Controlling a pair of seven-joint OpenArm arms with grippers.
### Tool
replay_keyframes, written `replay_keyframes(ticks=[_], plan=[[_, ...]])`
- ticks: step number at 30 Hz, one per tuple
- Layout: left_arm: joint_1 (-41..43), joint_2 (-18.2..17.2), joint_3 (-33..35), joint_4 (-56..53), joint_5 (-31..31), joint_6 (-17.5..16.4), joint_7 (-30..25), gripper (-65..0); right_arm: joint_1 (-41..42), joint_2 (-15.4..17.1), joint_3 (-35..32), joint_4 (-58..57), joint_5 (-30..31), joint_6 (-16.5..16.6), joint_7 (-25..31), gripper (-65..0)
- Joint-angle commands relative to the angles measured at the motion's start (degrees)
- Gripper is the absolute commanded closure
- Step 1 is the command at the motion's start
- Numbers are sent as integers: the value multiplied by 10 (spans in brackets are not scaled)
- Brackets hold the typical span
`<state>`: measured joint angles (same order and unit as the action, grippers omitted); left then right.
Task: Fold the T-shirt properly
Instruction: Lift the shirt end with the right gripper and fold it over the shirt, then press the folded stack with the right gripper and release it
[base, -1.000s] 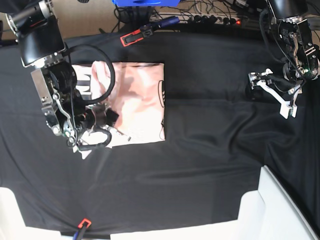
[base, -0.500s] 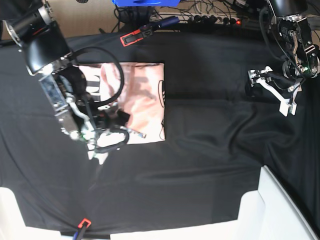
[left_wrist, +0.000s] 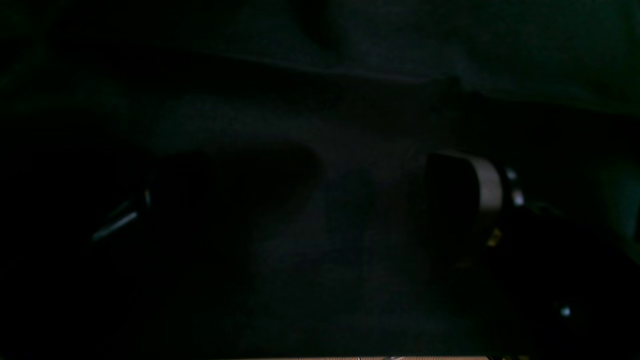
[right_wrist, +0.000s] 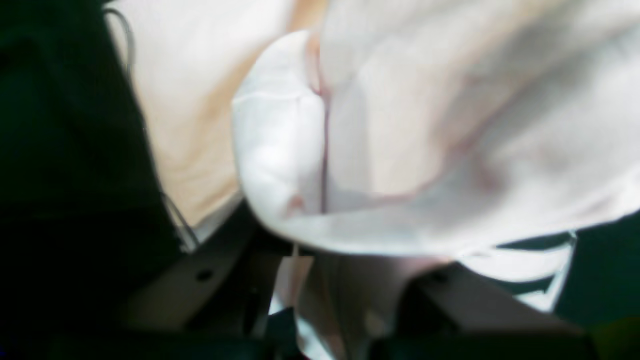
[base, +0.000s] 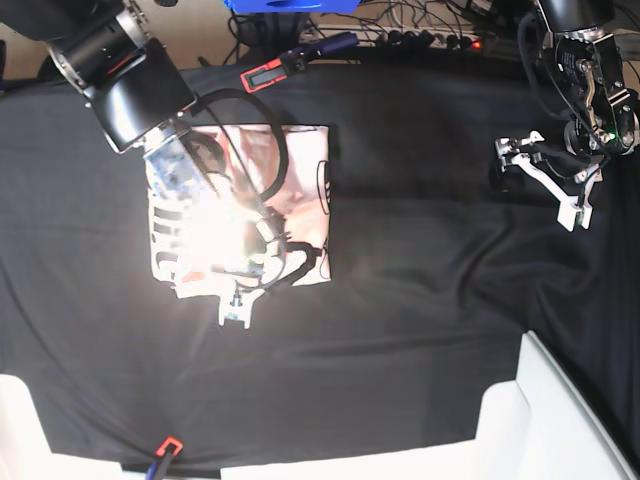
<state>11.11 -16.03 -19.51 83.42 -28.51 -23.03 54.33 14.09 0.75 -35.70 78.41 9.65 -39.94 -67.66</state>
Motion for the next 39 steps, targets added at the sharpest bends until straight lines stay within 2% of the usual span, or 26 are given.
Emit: replay_keyframes(ticks=[1,5,9,13,16,22,28,32,34,39], plan=[[-5,-10,-2,8,-5,-3,-8,-650,14,-12,-9,7,-21,-1,3,-1],[-6,-10,-2,9,-5,-3,-8,-650,23,-41,-34,-42,-110,-1,-17,-3],[-5,-10,-2,9,-5,-3,-8,-650,24,-56,-72,-85,-175,-1,-12,-3],[-3,-10,-2,8,-5,-3,-8,-650,24,-57,-106,-92,-180,-1,-11,-4],[-3,-10,-2,7,-5,-3,-8,-650,24,-57,-106,-87,-180,-1,-11,-7],[-5,-10,-2,6,-5,-3,-8,-650,24,-61,-115,-87,-180,-1,-11,-126],[-8,-10,-2,6,-5,-3,-8,-650,25,-63,-178,-87,-180,-1,-11,-302],[-7,-10,-2,5,-5,-3,-8,-650,26,-64,-197,-87,-180,-1,-11,-414],[-7,-10,-2,5,-5,-3,-8,-650,26,-64,-197,-87,-180,-1,-11,-432],[-8,-10,-2,4,-5,-3,-8,-650,27,-61,-197,-49,-181,-1,-11,-434]])
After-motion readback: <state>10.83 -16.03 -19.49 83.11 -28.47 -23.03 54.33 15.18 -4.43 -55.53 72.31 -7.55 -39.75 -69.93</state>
